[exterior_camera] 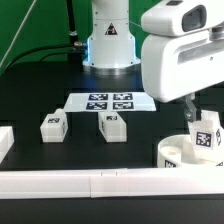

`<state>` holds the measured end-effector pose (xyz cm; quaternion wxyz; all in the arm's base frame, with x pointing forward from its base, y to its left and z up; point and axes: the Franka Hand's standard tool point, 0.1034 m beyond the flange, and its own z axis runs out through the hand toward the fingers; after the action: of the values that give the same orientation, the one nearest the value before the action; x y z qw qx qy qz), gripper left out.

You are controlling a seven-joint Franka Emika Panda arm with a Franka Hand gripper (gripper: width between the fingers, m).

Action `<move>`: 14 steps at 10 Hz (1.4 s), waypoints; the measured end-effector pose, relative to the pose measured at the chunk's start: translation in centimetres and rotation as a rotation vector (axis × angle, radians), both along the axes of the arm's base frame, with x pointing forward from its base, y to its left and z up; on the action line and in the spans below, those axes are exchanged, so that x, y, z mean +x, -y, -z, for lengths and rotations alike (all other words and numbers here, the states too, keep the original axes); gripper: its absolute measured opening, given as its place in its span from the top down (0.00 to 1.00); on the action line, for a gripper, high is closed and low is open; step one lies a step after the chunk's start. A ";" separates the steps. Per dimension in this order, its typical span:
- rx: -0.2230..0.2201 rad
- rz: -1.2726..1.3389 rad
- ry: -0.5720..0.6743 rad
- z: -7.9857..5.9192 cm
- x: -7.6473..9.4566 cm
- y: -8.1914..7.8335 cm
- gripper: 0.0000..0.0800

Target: Assemble stool

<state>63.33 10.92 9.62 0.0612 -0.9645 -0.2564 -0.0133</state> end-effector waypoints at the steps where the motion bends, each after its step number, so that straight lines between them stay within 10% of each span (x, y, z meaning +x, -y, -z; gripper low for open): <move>1: -0.018 -0.124 0.013 0.2 0.0 0.3 0.19; 6: -0.093 -0.442 0.061 2.3 0.4 1.1 0.19; 8: -0.093 -0.423 0.058 2.4 0.4 1.2 0.53; 14: -0.081 0.054 0.036 2.5 0.6 0.9 0.58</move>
Offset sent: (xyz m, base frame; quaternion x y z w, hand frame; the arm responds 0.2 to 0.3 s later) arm 0.0113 -0.0051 -0.0177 -0.0600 -0.0107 -0.2006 0.9778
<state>63.97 10.07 7.08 0.0173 -0.9724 -0.2315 -0.0221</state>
